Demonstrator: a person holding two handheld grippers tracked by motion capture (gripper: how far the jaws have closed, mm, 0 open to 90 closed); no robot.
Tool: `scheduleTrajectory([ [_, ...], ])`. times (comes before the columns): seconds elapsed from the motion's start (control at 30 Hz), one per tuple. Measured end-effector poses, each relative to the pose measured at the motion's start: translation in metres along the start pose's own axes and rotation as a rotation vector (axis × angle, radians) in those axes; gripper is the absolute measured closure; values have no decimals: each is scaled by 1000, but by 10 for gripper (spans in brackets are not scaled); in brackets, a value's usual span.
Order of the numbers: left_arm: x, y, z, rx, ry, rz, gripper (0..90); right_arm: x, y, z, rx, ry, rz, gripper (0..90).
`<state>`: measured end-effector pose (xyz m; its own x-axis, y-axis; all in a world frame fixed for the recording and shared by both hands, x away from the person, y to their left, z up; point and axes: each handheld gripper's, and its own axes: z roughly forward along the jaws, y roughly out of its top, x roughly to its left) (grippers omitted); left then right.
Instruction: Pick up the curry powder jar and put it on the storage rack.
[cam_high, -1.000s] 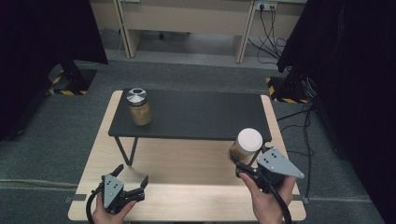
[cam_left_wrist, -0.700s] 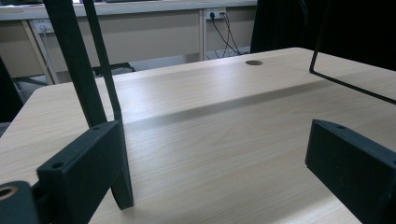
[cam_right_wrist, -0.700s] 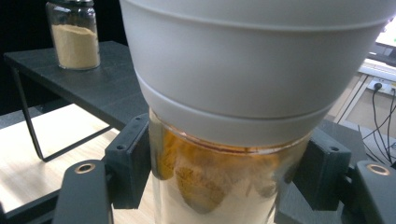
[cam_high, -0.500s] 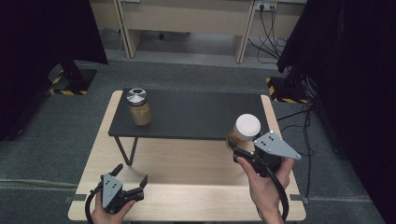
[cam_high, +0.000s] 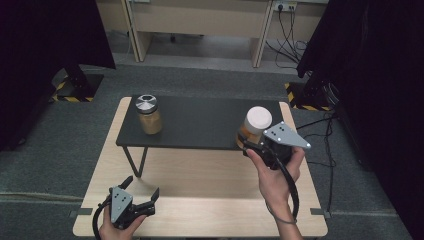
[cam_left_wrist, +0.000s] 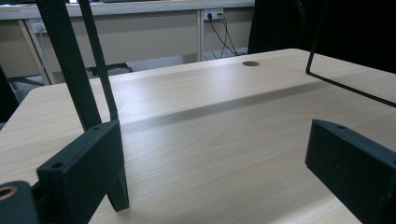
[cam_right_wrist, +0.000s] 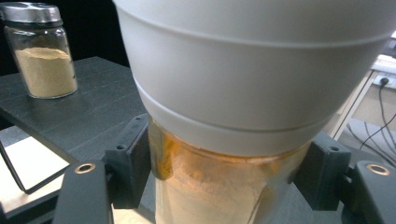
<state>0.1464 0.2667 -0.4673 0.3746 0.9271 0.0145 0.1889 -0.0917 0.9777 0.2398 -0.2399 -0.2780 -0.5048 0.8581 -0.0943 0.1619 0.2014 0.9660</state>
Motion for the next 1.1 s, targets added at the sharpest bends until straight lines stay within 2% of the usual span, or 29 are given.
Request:
scheduleTrajectory([
  [0.2, 1, 0, -1, -5, 0, -3, 38, -2, 5, 13, 3, -2, 11, 307],
  [0.47, 1, 1, -1, -12, -3, -3, 38, -3, 9, 30, 42, -1, 15, 307],
  [0.8, 1, 1, -1, -11, -5, -5, 39, -5, 11, 39, 70, -5, 16, 307],
  [1.1, 1, 0, 0, -6, -8, -3, 38, -6, 11, 45, 70, -3, 15, 307],
])
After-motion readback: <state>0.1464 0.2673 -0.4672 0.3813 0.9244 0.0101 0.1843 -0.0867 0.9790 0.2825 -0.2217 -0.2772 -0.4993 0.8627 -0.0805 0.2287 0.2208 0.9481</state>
